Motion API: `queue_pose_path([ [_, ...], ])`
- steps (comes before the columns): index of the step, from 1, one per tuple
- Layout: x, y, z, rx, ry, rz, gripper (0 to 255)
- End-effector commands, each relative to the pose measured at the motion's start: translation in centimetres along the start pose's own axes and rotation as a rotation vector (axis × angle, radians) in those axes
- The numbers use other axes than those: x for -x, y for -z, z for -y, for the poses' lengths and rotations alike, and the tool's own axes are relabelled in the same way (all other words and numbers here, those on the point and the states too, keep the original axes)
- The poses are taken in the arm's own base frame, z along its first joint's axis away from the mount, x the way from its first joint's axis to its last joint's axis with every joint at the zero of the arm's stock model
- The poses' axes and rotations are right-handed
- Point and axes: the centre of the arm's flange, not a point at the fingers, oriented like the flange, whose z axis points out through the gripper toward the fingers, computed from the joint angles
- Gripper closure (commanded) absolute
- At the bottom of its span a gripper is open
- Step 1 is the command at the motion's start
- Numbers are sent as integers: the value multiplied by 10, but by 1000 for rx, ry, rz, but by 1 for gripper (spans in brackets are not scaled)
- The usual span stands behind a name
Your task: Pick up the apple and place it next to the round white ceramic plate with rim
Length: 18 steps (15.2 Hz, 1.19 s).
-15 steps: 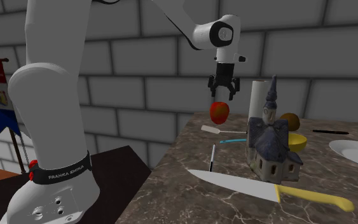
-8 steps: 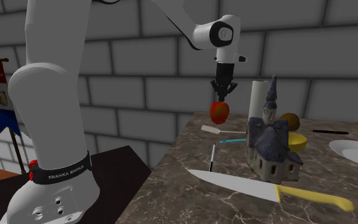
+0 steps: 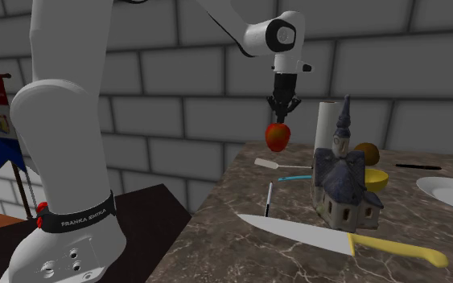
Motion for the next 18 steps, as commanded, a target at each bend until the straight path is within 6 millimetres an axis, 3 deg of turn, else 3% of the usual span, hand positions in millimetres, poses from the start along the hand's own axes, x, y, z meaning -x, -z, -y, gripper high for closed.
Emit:
queue_pose_path([
  [1, 0, 11, 1, 0, 0, 0, 255],
  [18, -2, 100, 6, 0, 0, 0, 255],
])
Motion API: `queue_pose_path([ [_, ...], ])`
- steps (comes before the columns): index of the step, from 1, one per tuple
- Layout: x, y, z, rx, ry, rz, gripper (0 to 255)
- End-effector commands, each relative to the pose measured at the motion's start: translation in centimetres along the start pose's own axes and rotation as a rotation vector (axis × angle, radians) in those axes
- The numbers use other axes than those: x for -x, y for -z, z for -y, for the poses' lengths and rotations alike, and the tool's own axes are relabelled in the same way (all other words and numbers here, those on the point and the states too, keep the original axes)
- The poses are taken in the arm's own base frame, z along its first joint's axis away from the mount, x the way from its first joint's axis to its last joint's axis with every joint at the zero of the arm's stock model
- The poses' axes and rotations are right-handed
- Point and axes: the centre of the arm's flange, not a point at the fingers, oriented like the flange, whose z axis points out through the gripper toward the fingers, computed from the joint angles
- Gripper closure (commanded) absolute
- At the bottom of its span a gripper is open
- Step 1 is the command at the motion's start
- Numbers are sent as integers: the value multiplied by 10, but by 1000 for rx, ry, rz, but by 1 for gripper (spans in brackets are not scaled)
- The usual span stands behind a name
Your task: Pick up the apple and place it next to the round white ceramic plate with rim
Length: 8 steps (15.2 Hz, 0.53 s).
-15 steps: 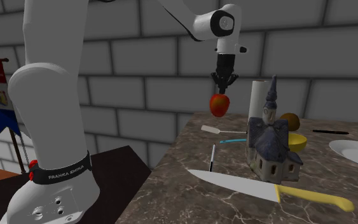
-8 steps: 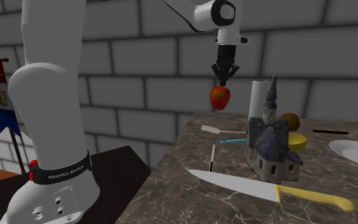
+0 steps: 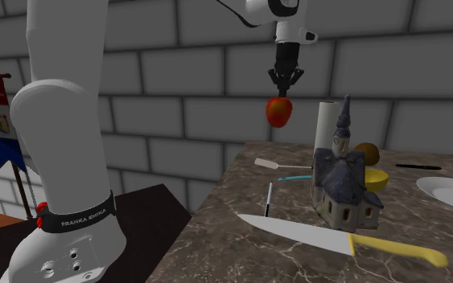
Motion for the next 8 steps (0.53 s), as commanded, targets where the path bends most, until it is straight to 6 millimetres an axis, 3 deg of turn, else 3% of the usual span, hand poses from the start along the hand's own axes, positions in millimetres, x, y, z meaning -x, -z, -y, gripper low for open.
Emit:
queue_pose_path([
  [1, 0, 10, 0, 0, 0, 0, 255],
  [8, 0, 47, 3, 0, 0, 0, 255],
])
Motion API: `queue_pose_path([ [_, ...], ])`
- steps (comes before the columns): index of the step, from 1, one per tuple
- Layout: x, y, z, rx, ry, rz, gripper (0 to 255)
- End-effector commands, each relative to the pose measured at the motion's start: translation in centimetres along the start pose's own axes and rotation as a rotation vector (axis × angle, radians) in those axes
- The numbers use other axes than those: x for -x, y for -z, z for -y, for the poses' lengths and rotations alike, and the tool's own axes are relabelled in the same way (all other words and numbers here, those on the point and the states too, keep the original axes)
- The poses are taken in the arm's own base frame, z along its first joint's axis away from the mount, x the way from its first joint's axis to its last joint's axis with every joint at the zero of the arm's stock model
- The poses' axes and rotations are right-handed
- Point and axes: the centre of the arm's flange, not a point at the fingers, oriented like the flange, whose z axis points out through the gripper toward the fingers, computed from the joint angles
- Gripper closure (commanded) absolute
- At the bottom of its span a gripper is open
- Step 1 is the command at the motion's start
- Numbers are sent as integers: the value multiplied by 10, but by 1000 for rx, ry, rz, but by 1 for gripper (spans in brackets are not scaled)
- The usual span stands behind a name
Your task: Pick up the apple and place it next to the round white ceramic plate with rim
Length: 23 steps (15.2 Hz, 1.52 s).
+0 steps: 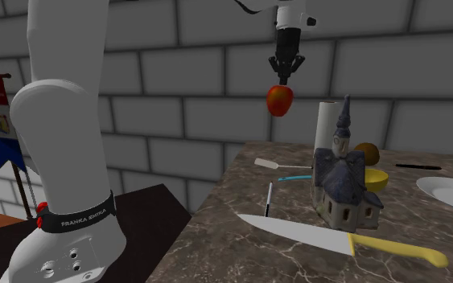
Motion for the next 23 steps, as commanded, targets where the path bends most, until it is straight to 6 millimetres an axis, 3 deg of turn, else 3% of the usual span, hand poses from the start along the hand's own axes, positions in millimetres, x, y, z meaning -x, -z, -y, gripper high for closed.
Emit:
queue_pose_path([
  [1, 0, 10, 0, 0, 0, 0, 255],
  [5, 0, 30, 1, 0, 0, 0, 255],
  [23, 96, 1, -214, 0, 0, 0, 255],
])
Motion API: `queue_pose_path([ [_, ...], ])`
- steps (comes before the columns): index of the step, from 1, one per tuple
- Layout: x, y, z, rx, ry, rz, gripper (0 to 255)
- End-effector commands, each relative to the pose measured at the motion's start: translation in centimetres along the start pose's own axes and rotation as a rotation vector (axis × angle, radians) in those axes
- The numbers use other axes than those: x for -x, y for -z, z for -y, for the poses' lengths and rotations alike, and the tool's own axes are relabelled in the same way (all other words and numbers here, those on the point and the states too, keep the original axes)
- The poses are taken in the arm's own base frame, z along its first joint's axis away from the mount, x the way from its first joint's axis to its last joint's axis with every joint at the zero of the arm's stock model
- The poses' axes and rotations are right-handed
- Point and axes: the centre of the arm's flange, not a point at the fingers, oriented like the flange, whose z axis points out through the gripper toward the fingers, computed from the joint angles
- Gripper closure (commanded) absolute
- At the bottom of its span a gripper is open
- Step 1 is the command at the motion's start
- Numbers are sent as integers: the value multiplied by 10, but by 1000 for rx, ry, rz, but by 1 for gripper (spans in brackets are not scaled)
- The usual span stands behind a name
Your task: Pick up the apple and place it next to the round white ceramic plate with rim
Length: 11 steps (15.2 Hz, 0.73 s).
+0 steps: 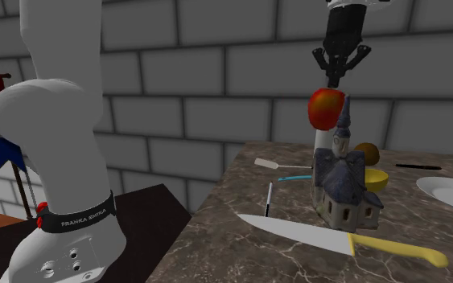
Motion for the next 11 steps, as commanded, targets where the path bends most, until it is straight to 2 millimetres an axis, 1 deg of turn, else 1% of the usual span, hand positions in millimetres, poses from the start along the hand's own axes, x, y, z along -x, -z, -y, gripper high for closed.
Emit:
queue_pose_path([
  [1, 7, -5, -26, 0, 2, -1, 255],
  [11, 61, -21, -145, 0, 2, -1, 255],
])
